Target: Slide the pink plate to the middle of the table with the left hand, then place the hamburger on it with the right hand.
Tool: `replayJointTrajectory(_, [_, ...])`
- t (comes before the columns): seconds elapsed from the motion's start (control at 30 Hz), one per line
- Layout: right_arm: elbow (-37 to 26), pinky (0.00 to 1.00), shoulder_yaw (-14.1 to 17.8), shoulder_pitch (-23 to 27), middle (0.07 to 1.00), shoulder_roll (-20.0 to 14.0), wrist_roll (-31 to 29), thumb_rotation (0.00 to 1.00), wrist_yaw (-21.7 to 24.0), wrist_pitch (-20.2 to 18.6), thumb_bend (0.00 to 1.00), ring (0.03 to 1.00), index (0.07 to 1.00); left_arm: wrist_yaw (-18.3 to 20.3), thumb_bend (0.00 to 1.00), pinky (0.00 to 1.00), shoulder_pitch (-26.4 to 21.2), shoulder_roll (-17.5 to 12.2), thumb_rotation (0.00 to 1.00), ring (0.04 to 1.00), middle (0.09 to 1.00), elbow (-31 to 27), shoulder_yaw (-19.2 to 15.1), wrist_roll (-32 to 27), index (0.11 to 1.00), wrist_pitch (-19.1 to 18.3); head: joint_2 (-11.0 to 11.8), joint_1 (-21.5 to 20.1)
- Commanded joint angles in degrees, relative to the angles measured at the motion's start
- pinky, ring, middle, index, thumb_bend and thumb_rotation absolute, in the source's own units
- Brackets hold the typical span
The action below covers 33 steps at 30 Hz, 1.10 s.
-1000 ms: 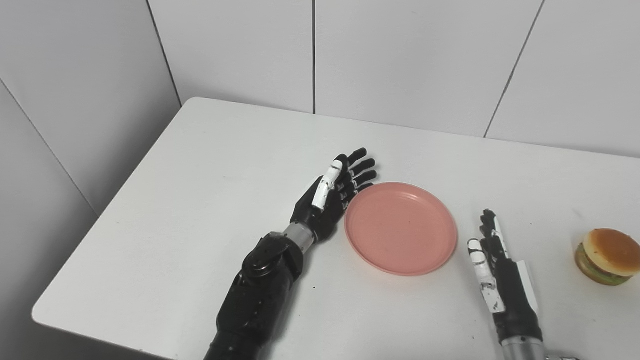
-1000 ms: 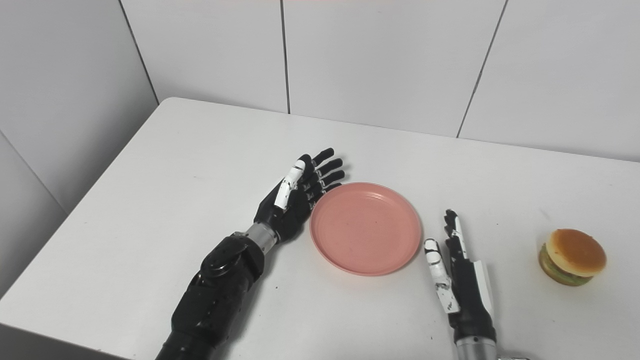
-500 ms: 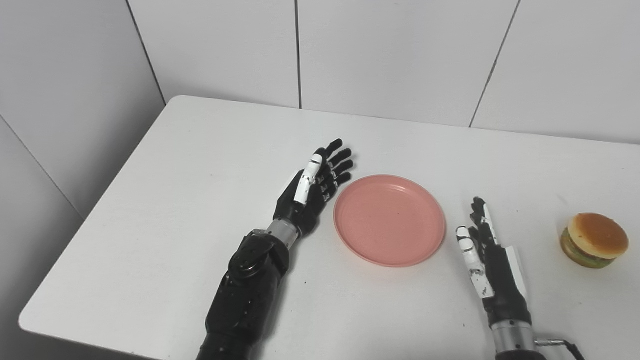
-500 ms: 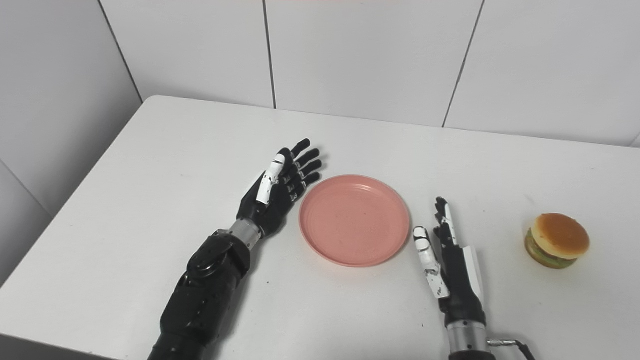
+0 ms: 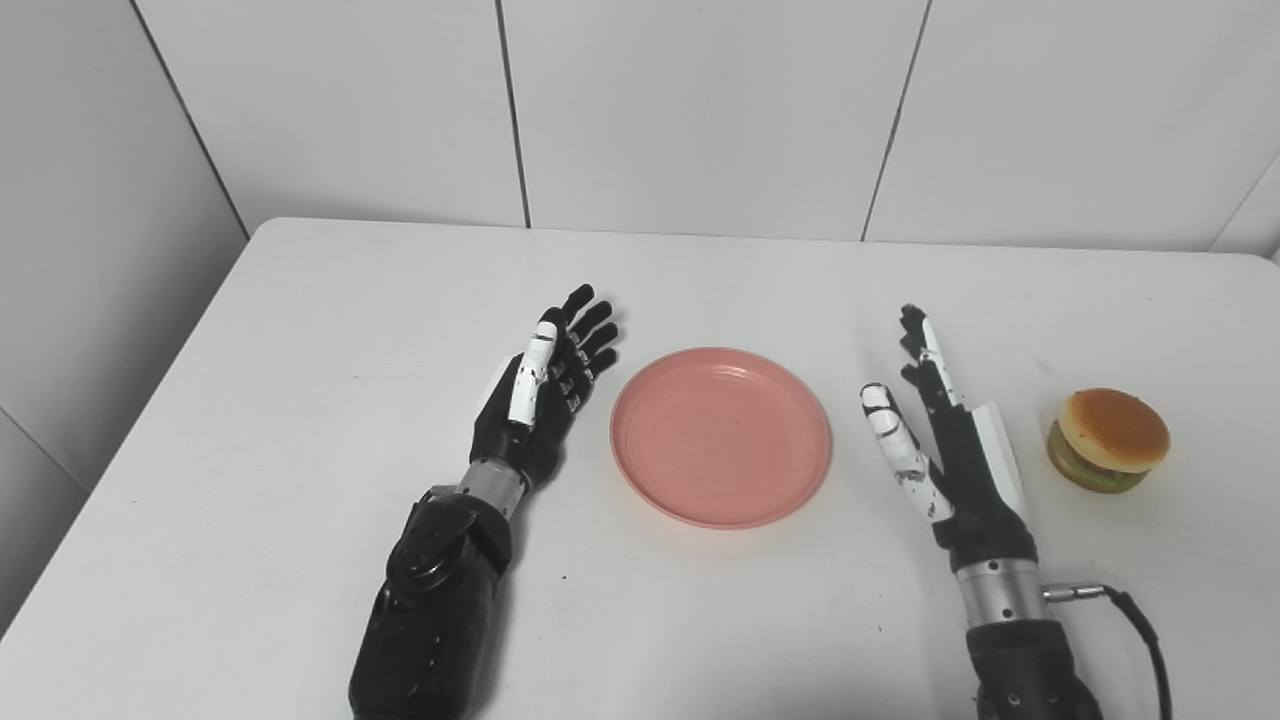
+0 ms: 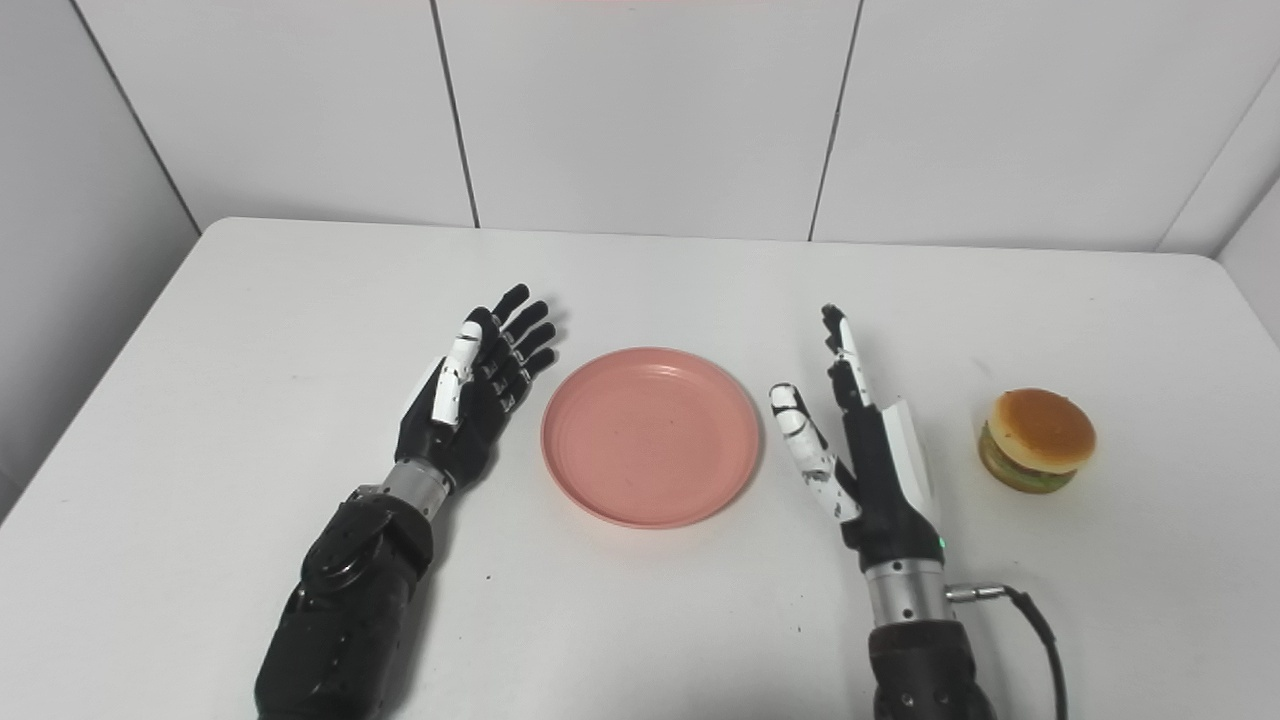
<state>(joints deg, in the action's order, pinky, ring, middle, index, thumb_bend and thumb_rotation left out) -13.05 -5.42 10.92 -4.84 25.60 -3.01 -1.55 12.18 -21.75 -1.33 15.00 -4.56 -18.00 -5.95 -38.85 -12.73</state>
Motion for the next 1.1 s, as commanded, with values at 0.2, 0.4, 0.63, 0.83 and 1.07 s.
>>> replayJointTrajectory(0.2, [-7.61, 0.88, 0.69, 4.51, 0.981, -3.80, 9.48, 1.00, 1.96, -4.44, 0.58, 0.946, 0.988, 1.09, 0.39, 0.96, 1.09, -1.83, 1.00, 0.944, 0.948, 5.76, -1.36, -0.95, 0.941, -0.22, 0.76, -5.86])
replayJointTrajectory(0.4, [-10.79, 0.83, 2.18, 5.76, 0.973, -6.81, 16.87, 0.96, 4.24, -8.45, 0.74, 0.924, 0.984, 3.09, 0.40, 0.96, 0.80, -2.89, 1.00, 0.944, 0.947, 8.26, -2.08, -2.15, 0.938, 1.06, 1.10, -10.93])
replayJointTrajectory(0.63, [-12.09, 0.75, 4.50, 7.74, 0.949, -9.88, 25.79, 0.82, 7.15, -13.16, 0.76, 0.877, 0.975, 6.98, 0.42, 0.97, -0.58, -4.77, 1.00, 0.957, 0.961, 13.44, -2.82, -3.53, 0.955, 3.48, 1.26, -15.51])
replayJointTrajectory(0.83, [-11.57, 0.73, 6.75, 8.22, 0.939, -11.22, 29.45, 0.72, 9.19, -16.84, 0.78, 0.863, 0.974, 9.49, 0.41, 0.99, -1.71, -6.00, 1.00, 0.963, 0.970, 17.01, -3.96, -5.25, 0.962, 4.10, 1.38, -19.32])
replayJointTrajectory(1.07, [-10.96, 0.76, 9.12, 8.16, 0.933, -12.71, 31.21, 0.70, 10.71, -18.82, 0.82, 0.890, 0.972, 10.27, 0.41, 0.98, -3.13, -6.47, 1.00, 0.944, 0.948, 19.90, -5.25, -6.26, 0.941, 3.80, 1.34, -21.56])
